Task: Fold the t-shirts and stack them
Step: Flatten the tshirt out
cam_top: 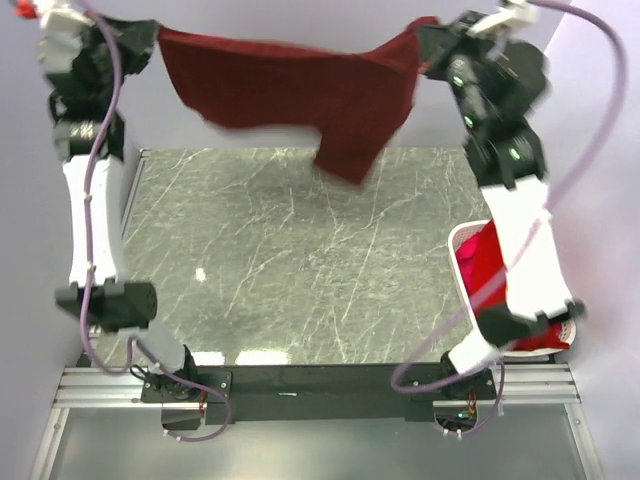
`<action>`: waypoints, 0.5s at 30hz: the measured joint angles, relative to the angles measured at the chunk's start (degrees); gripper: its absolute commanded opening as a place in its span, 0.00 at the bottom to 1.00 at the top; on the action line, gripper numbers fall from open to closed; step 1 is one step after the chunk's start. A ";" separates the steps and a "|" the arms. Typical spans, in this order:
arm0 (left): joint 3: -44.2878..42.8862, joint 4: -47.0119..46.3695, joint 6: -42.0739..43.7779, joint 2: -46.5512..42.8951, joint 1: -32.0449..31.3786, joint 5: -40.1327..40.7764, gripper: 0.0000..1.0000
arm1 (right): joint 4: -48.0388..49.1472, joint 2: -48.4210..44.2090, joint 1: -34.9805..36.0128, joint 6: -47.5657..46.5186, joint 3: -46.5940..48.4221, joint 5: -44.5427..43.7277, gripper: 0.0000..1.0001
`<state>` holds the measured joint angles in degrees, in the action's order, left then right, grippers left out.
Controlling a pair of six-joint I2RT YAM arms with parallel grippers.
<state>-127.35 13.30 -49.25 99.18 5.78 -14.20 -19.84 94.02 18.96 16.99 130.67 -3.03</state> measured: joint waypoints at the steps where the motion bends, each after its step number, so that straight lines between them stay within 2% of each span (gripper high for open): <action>1: 2.58 -1.27 -0.11 -2.21 0.81 -0.28 0.01 | 0.68 -2.14 0.00 -0.11 -1.77 -0.35 0.00; 3: 8.96 -3.76 -0.68 -6.75 2.23 -0.98 0.01 | 3.91 -8.70 0.00 -0.15 -9.35 -1.01 0.00; 7: 28.24 -8.72 -2.05 -16.92 3.17 -1.68 0.01 | 8.63 -20.61 0.02 1.20 -28.89 -2.54 0.00; 11: 50.47 -9.62 -3.96 -24.55 3.63 -2.38 0.01 | 13.25 -32.17 0.02 5.88 -55.10 -2.95 0.00; 15: 73.46 -6.91 -5.03 -30.05 4.07 -0.85 0.01 | 11.21 -40.00 0.87 11.08 -79.52 -2.58 0.00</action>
<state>-53.89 6.39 -54.28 69.12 9.85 -15.05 -8.62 54.02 19.84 28.08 51.16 -5.61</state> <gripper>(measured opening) 0.024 0.021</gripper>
